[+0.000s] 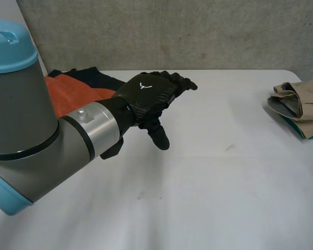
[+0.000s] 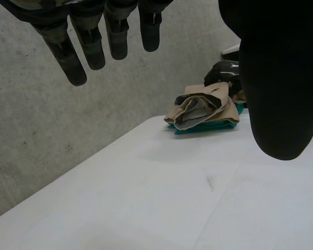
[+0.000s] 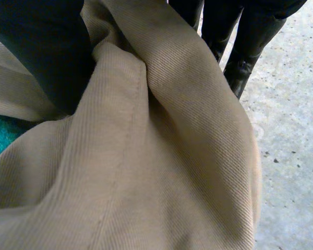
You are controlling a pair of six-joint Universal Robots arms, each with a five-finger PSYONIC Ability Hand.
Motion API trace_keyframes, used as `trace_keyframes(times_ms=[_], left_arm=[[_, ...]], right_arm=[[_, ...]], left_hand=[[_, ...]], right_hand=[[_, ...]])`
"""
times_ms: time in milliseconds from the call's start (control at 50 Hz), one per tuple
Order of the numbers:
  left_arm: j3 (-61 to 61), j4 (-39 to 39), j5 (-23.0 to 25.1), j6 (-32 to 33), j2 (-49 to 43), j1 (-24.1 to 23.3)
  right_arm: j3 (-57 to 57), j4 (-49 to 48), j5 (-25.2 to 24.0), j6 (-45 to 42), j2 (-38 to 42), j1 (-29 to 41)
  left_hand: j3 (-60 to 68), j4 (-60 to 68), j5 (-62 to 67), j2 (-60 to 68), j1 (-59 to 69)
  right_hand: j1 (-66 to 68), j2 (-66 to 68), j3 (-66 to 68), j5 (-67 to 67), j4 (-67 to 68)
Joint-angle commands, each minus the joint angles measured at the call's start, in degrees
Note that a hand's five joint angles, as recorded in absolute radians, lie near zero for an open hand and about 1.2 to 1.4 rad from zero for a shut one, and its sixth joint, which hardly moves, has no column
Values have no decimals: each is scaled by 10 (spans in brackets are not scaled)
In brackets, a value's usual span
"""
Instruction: Fold the laundry.
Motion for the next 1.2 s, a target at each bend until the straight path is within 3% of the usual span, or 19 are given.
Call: trace_keyframes(times_ms=[20,220,340,420,440,500,520,580,740,900,980,1060,1200], left_arm=[[2,1,0,-4,0,0],[-1,1,0,-6,4,1],[-2,0,0,-6,8,1],[-2,1,0,-6,11,0],[-2,1,0,-6,11,1],[-2,1,0,-6,14,1],[-2,1,0,-6,15,1],[0,1,1,-6,17,1],[-2,25,-6,-7,30,9],[-3,72,-50,-40,44,69],[-2,102,-84,-49,39,112],[-1,122,-84,-40,21,155],[19,129,-83,43,-81,255]], right_arm=[[10,16,11,4,-7,-6],[108,143,104,-9,-145,-39],[150,224,134,-117,-196,-94],[150,295,224,-247,-212,-130],[143,316,284,-310,-222,-138],[131,328,369,-382,-234,-140],[127,328,419,-415,-239,-138],[127,318,462,-418,-256,-129],[214,286,459,-241,-435,-13],[412,282,372,-135,-593,167],[497,270,344,-147,-603,273],[542,267,346,-169,-594,379],[576,275,365,-227,-546,428]], left_hand=[[-11,-18,-17,-18,2],[-11,-18,-17,-18,2],[-11,-18,-17,-18,2],[-11,-18,-17,-18,2],[-11,-18,-17,-18,2],[-11,-18,-17,-18,2],[-11,-18,-17,-18,2],[-11,-18,-17,-18,2],[-11,-18,-17,-18,2],[1,-6,-5,-6,14],[1,-6,-5,-6,14],[-2,-9,-9,-9,11],[-7,-14,-14,-14,6]], right_hand=[[-404,-552,-544,-507,-554],[-404,-552,-544,-507,-554],[-404,-552,-544,-507,-554],[-404,-552,-544,-507,-554],[-404,-552,-544,-507,-554],[-404,-552,-544,-507,-554],[-404,-552,-544,-507,-554],[-404,-552,-544,-507,-554],[-404,-552,-544,-507,-554],[-404,-552,-544,-507,-554],[-404,-552,-544,-507,-554],[-404,-552,-544,-507,-554],[-404,-552,-544,-507,-554]])
